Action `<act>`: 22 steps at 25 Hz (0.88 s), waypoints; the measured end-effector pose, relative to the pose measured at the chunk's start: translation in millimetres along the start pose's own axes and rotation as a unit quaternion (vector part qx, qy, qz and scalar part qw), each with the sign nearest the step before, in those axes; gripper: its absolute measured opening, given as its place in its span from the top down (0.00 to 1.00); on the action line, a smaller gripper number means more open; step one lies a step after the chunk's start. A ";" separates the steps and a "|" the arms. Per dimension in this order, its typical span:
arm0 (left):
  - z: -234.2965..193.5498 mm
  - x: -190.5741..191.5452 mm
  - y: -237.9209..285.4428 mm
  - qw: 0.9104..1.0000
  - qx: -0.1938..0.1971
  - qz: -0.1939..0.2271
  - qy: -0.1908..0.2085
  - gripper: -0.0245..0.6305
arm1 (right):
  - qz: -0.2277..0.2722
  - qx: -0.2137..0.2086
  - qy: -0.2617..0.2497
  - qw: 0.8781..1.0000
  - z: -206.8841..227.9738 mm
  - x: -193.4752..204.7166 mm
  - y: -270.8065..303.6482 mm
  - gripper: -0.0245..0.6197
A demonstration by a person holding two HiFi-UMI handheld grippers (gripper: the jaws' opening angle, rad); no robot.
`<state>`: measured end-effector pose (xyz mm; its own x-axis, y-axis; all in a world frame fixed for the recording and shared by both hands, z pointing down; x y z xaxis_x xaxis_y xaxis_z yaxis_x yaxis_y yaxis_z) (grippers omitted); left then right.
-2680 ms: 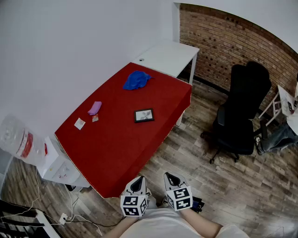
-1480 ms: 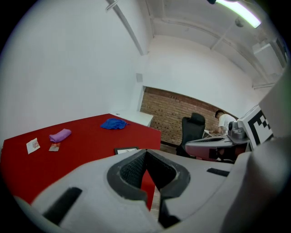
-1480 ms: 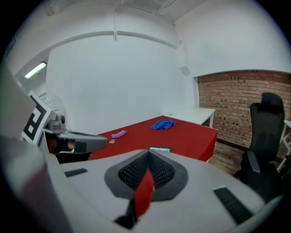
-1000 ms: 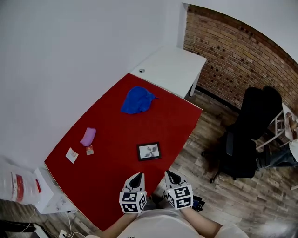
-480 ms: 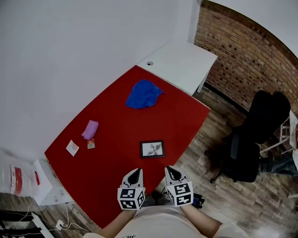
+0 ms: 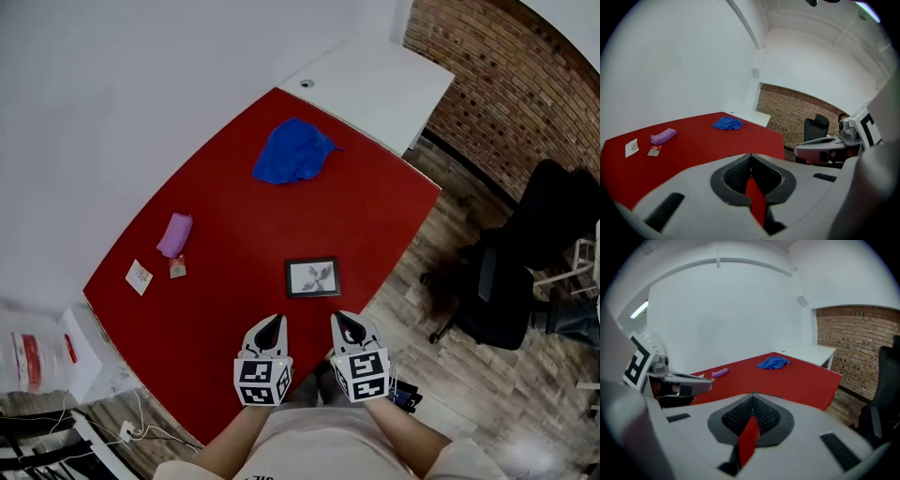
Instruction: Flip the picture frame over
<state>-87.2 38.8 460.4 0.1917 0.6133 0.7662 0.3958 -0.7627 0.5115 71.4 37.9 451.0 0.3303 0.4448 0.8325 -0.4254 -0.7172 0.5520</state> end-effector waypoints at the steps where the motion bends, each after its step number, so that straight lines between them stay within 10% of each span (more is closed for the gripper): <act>1: -2.7 1.1 4.8 1.000 0.001 -0.003 0.000 0.95 | -0.002 -0.001 0.000 1.000 -0.2 0.9 5.2 0.95; 22: -64.3 23.2 59.1 0.999 -0.003 -0.041 -0.009 0.95 | -0.061 0.008 0.033 0.998 -23.0 21.7 136.8 0.95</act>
<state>-117.1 -5.2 533.4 0.1750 0.6768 0.7151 0.4059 -0.7113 0.5739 1.0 -38.2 545.7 0.3229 0.5631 0.7607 -0.3725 -0.6633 0.6491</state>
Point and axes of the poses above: the fingertips, and each gripper's own axes: y forward along the fingers, z to its right, x out of its underside, the point moved 5 cm from there along -y, backward along the fingers, and after that the axes turned 12 degrees about -y, right-handed, at the moved point
